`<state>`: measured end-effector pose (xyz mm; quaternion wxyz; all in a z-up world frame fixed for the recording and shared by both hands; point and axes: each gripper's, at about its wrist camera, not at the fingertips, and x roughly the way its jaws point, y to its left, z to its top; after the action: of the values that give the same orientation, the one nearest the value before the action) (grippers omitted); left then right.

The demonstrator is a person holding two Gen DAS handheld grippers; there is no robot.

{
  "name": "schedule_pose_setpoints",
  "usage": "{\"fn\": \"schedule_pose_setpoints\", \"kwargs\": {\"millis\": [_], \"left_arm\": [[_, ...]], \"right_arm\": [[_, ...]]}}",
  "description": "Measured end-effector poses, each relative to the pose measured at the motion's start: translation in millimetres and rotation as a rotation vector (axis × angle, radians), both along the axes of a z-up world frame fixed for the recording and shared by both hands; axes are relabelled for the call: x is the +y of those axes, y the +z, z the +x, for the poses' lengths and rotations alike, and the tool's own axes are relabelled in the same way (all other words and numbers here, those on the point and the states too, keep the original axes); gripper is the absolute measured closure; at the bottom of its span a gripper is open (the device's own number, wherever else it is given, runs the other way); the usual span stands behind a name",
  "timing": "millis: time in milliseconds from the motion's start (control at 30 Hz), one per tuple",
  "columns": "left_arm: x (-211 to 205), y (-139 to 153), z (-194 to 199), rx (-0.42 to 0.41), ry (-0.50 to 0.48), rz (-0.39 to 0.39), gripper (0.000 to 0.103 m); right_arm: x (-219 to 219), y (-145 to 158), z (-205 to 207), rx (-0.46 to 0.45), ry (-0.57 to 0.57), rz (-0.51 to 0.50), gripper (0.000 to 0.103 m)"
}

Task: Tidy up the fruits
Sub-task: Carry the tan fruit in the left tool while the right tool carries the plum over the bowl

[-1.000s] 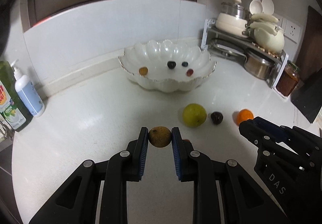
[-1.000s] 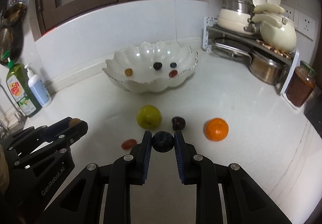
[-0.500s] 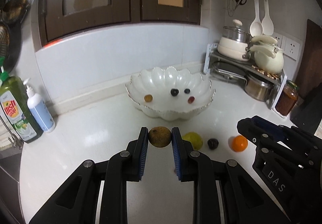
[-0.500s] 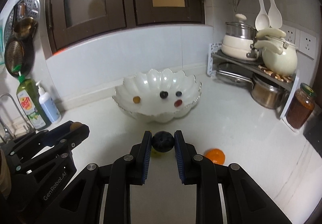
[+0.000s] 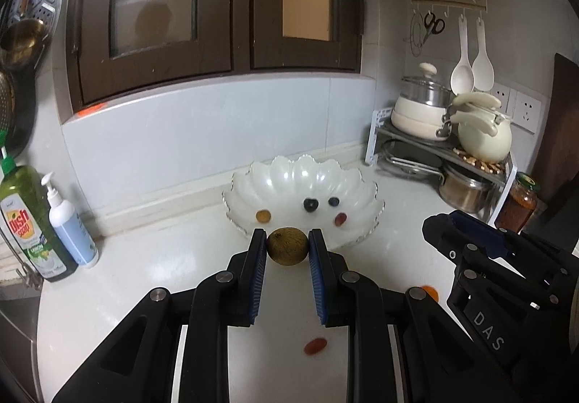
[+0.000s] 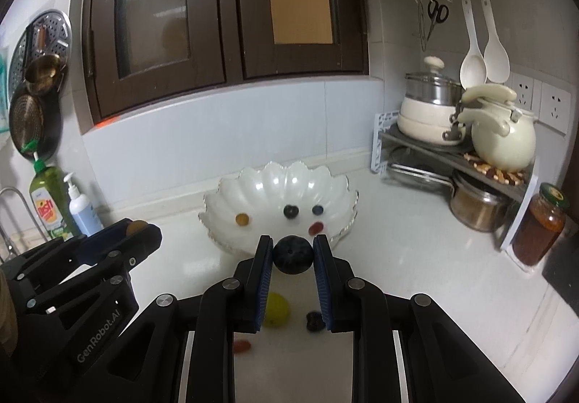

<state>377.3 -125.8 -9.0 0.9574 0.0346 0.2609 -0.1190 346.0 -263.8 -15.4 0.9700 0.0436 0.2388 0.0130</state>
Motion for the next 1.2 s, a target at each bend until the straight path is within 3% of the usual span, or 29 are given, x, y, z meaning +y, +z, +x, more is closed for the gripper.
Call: {"fn": "schedule_pose_setpoints", "kwargs": {"millis": [800, 1200], "left_arm": [[-23, 24, 66, -0.041, 0.046, 0.042, 0.079], [-31, 19, 111, 0.032, 0.053, 0.068, 0.079]], "right_arm": [[-14, 15, 74, 0.023, 0.019, 0.018, 0.079], [-12, 21, 115, 0.061, 0.025, -0.015, 0.079]]}}
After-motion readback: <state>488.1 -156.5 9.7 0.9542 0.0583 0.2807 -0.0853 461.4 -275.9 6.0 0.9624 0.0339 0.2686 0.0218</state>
